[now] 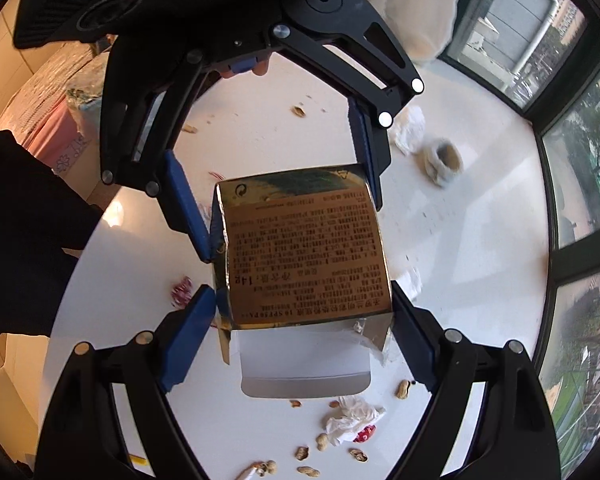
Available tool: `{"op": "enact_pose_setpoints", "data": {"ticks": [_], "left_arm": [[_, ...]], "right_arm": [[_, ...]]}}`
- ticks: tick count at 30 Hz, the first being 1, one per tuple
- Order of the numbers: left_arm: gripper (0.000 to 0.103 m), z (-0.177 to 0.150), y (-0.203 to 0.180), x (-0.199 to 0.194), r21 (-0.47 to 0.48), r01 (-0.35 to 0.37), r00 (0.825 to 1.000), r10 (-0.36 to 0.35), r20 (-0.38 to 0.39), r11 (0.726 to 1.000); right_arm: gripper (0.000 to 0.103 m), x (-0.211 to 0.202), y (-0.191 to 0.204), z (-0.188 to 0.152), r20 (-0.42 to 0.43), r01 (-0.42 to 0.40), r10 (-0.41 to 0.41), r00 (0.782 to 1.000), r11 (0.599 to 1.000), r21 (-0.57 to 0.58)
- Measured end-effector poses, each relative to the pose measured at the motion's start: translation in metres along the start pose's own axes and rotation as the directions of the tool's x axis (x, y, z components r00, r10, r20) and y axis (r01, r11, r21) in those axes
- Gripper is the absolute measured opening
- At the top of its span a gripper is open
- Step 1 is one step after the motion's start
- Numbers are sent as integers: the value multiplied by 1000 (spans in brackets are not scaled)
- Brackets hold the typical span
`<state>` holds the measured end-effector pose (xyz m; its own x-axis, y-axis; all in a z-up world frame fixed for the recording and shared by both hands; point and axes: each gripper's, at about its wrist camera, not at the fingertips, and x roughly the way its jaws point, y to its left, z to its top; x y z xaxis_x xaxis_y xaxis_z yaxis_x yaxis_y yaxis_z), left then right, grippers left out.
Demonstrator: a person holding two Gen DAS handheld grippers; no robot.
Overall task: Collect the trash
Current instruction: 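Carry the snack box in both grippers over the bin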
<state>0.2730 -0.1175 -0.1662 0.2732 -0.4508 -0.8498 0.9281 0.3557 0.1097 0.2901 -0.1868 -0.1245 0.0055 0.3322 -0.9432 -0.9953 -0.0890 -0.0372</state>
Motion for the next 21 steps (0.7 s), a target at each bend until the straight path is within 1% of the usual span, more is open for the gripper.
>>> {"op": "enact_pose_setpoints", "data": {"ticks": [9, 16, 21], "left_arm": [[86, -52, -48, -86, -78, -91, 996, 92, 3, 993], [86, -104, -84, -152, -150, -166, 986, 165, -16, 975], [86, -146, -113, -190, -194, -211, 977, 205, -51, 958]], "right_arm": [[81, -18, 62, 69, 8, 5, -4, 1000, 993, -121], [81, -18, 110, 125, 23, -4, 9, 1000, 974, -226], [81, -9, 150, 170, 41, -18, 31, 999, 958, -287]]}}
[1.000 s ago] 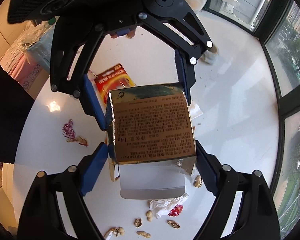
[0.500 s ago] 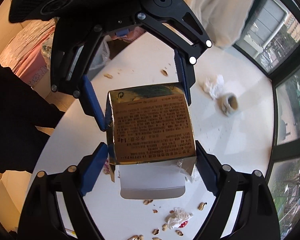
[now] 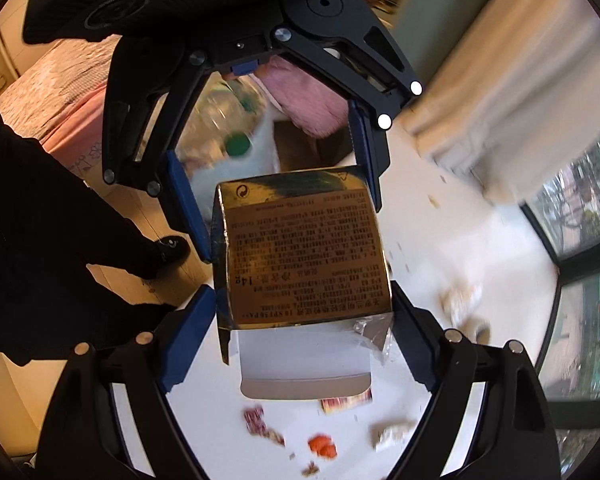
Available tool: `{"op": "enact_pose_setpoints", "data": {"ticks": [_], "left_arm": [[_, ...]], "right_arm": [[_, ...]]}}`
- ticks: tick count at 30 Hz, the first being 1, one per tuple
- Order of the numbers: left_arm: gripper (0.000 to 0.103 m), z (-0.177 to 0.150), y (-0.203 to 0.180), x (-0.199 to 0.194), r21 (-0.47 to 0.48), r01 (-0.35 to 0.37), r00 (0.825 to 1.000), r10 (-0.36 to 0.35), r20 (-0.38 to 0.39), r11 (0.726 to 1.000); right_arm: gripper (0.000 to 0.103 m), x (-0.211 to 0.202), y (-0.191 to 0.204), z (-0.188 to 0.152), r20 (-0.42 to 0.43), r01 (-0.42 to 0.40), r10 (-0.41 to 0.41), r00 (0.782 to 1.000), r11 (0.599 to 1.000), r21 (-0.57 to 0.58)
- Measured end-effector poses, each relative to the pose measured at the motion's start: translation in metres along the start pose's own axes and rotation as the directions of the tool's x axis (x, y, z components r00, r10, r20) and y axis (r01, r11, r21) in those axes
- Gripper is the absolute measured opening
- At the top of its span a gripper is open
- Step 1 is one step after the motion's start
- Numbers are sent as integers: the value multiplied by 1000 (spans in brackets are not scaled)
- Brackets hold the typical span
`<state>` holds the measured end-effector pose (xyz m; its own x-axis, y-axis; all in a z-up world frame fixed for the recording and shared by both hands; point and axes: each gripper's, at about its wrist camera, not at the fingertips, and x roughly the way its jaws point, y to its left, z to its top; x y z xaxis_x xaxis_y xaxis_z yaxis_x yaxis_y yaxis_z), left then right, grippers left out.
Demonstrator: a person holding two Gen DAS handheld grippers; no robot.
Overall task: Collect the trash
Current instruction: 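Carry the snack box in both grippers over the bin, then open both grippers to drop the snack box into the bin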
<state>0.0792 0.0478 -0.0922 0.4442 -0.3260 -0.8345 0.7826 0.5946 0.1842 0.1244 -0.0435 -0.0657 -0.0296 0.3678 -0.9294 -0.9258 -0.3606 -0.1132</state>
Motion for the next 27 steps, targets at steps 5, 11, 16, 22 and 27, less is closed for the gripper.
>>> {"op": "enact_pose_setpoints", "data": {"ticks": [5, 11, 16, 22, 27], "left_arm": [[86, -47, -11, -32, -49, -19, 999, 18, -27, 999], [86, -97, -17, -63, -133, -31, 999, 29, -16, 991], [85, -147, -26, -62, -192, -19, 997, 5, -72, 981], [85, -196, -34, -60, -279, -2, 994, -29, -106, 960], [85, -217, -39, -65, -323, -18, 995, -15, -99, 946]], "right_arm": [[81, 23, 18, 48, 15, -32, 33, 999, 998, -49], [81, 56, 43, 106, 31, -80, 84, 996, 991, -105], [69, 97, 75, 146, 17, -139, 144, 989, 975, -172], [69, 151, 90, 171, -3, -205, 206, 979, 970, -133], [69, 160, 88, 170, -2, -201, 202, 979, 975, -92]]}}
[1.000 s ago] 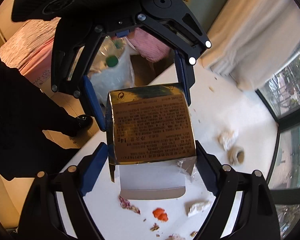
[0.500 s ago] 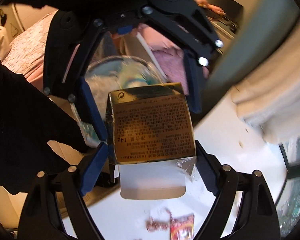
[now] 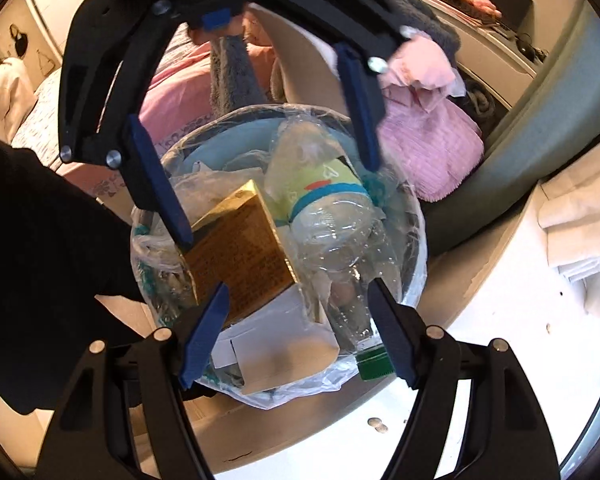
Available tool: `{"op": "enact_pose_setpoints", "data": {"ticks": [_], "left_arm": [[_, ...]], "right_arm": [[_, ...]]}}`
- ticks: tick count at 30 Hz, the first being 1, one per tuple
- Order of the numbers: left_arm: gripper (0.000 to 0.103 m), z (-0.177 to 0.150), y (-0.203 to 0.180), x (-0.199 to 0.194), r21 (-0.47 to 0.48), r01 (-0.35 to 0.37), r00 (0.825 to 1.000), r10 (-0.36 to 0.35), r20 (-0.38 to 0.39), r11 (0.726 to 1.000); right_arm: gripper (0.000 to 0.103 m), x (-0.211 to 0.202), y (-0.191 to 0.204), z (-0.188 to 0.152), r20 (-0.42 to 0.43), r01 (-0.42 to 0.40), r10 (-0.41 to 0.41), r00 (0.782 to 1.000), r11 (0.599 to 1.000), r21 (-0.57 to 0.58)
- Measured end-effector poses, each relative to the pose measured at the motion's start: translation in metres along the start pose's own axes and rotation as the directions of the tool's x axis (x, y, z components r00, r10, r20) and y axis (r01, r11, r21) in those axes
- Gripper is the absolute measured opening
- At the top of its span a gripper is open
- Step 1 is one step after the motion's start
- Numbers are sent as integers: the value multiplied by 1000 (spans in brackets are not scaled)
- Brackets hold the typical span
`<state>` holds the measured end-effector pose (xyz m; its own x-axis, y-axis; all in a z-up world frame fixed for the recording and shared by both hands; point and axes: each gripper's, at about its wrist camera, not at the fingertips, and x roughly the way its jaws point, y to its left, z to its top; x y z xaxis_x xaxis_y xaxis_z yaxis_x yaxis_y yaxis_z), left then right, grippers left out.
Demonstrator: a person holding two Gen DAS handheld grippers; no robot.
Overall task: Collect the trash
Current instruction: 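Open both grippers to drop the snack box into the bin, then move both tools back toward the ledge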
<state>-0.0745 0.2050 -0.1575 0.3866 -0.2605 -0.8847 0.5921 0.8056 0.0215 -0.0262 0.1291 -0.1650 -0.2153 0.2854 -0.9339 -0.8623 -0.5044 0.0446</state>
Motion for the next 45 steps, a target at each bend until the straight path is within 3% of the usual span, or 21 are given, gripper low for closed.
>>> {"op": "enact_pose_setpoints", "data": {"ticks": [4, 5, 7, 9, 13, 16, 22, 26, 28, 32, 36, 41, 45], "left_arm": [[86, -7, 0, -4, -55, -23, 999, 25, 30, 998], [86, -9, 0, -5, -72, -26, 999, 28, 36, 997], [92, -11, -2, -8, -100, -43, 998, 48, 51, 994], [96, -12, -3, -12, -135, -60, 995, 70, 71, 989], [97, -6, -5, -18, -207, -104, 985, 130, 114, 973], [97, 6, -11, -26, -261, -124, 972, 170, 160, 957], [97, 34, -19, -47, -377, -112, 933, 227, 278, 919], [97, 50, -22, -54, -505, -182, 886, 364, 288, 844], [97, 58, -22, -54, -556, -170, 877, 382, 292, 813], [97, 76, -20, -45, -598, -206, 875, 420, 242, 774], [97, 92, -18, -35, -609, -221, 899, 402, 175, 761], [97, 101, -19, -31, -611, -211, 901, 394, 181, 763], [97, 108, -20, -23, -590, -155, 929, 321, 186, 792]], "right_arm": [[69, -10, 3, -5, 41, 22, -25, 999, 997, 78], [72, -12, 2, -6, 49, 24, -29, 998, 995, 101], [88, -14, 6, -7, 68, 52, -62, 996, 988, 146], [88, -19, 8, -12, 85, 63, -81, 993, 978, 199], [88, -24, 5, -21, 76, 133, -163, 984, 943, 305], [95, -35, 8, -33, 31, 212, -242, 970, 898, 385], [95, -60, 14, -52, -31, 350, -389, 921, 789, 506], [95, -83, 16, -69, -76, 412, -463, 883, 688, 598], [95, -93, 16, -79, -95, 429, -494, 864, 625, 652], [95, -114, 14, -99, -122, 428, -538, 834, 492, 758], [95, -129, 18, -117, -159, 434, -559, 814, 401, 807], [95, -139, 26, -135, -203, 452, -567, 798, 342, 824], [95, -145, 30, -148, -217, 447, -568, 794, 304, 841]]}}
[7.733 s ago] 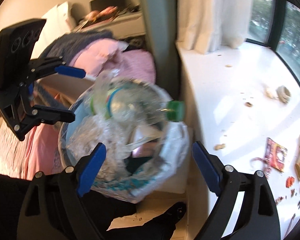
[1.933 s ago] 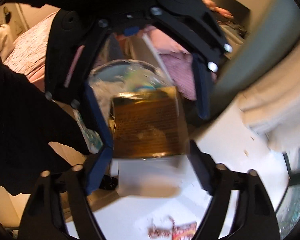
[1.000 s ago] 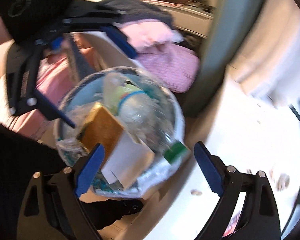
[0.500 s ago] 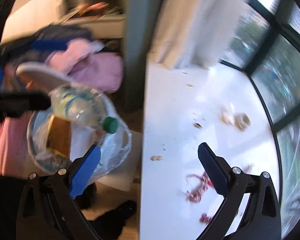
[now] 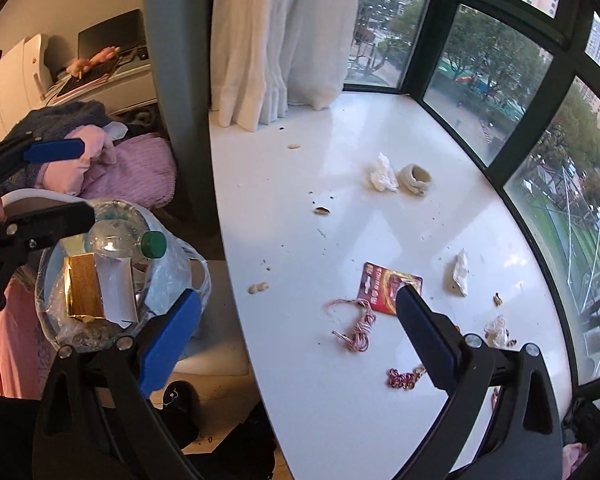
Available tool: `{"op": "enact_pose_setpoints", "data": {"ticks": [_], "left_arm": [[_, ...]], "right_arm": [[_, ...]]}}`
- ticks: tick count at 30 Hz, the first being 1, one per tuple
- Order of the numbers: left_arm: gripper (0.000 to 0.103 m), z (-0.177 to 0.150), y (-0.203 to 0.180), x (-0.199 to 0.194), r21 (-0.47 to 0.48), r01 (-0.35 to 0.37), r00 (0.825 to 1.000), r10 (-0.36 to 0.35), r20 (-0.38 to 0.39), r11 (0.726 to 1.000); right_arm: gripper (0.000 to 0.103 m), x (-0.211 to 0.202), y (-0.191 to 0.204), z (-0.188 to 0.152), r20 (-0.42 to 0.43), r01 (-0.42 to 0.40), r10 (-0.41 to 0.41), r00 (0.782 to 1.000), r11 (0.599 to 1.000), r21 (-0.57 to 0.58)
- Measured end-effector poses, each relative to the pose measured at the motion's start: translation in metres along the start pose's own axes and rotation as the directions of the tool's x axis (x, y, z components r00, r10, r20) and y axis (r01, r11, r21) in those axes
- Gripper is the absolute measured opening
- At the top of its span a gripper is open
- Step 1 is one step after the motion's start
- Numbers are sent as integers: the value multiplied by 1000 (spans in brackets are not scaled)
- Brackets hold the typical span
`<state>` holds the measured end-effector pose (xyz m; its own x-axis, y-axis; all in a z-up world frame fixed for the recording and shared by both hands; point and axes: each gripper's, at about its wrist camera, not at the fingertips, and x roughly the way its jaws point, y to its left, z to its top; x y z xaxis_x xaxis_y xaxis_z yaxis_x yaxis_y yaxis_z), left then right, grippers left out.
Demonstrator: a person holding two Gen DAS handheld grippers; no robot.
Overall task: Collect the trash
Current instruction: 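Move both tools back toward the ledge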
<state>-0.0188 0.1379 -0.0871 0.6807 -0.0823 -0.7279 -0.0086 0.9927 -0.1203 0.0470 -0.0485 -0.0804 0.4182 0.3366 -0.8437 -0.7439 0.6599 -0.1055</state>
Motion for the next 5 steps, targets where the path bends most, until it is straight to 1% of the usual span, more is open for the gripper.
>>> {"op": "enact_pose_setpoints", "data": {"ticks": [5], "left_arm": [[97, -1, -5, 10, 0, -23, 997, 23, -79, 1000]], "right_arm": [[95, -3, -8, -4, -12, 8, -8, 1000, 1000, 30]]}}
